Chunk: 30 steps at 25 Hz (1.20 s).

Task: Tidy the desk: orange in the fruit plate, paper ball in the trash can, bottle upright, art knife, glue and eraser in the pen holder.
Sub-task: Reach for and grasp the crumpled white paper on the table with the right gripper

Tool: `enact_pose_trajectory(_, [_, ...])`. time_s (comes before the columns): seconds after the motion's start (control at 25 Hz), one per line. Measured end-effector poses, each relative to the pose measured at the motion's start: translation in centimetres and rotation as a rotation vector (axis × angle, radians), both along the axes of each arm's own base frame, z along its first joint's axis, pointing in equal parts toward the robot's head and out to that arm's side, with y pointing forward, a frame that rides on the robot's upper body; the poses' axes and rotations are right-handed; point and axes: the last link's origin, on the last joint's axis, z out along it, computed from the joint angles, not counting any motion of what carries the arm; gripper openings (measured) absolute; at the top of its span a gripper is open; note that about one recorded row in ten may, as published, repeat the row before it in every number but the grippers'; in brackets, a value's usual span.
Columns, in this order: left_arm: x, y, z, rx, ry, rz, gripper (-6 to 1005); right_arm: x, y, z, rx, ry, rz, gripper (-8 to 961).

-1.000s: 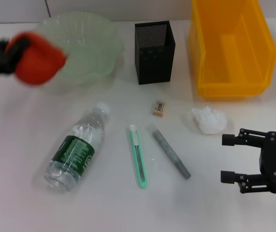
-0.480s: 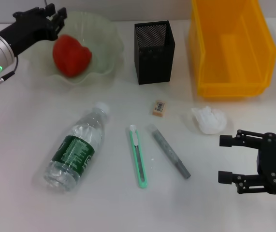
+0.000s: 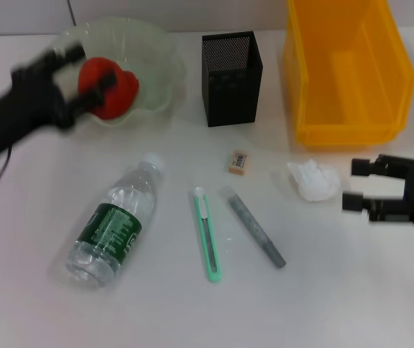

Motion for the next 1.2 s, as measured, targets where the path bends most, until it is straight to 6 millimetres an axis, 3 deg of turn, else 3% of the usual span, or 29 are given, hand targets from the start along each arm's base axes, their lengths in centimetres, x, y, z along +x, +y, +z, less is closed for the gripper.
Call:
enact_pose_trajectory(0.08, [-0.6,-3.5,-0.5,-0.099,0.040,-0.090,633,-0.9,1.9,0.9,-0.052,-0.129,-0.119,832])
enact_pose_trajectory(0.16, [-0.8,-4.5,-0.8,-0.133,0.068,-0.112,671,-1.4,2.3,1.0,-0.068,-0.175,-0.145,831])
enact_pose_trajectory(0.28, [-2.1,-7.0,-1.2,-0.175,0.120,-0.103,735,-4.1,4.3,0.8,-0.131,-0.369,-0.258,831])
enact_pose_trajectory(0.32, [-2.1,-7.0,-1.2,-0.175,0.120,-0.103,761,-4.1,4.3,0.8,-0.131,-0.369,-0.258,830])
enact_pose_trajectory(0.36, [-2.3,-7.2,-1.2,-0.174,0.118,-0.094,786,-5.5,5.0,0.4,-0.135,-0.447,-0.306,830])
enact_pose_trajectory(0.48, [-2.6,-7.6,-1.2,-0.174,0.114,-0.078,864,-7.3,5.6,-0.2,-0.119,-0.518,-0.349,830])
enact_pose_trajectory(0.68, [-2.5,-7.5,-1.4,-0.175,0.120,-0.086,864,-8.9,6.2,-1.4,-0.098,-0.619,-0.385,829])
enact_pose_trajectory(1.2, [-2.8,-7.2,-1.6,-0.157,0.146,-0.078,864,-8.8,7.7,-5.4,-0.072,-0.702,-0.366,825])
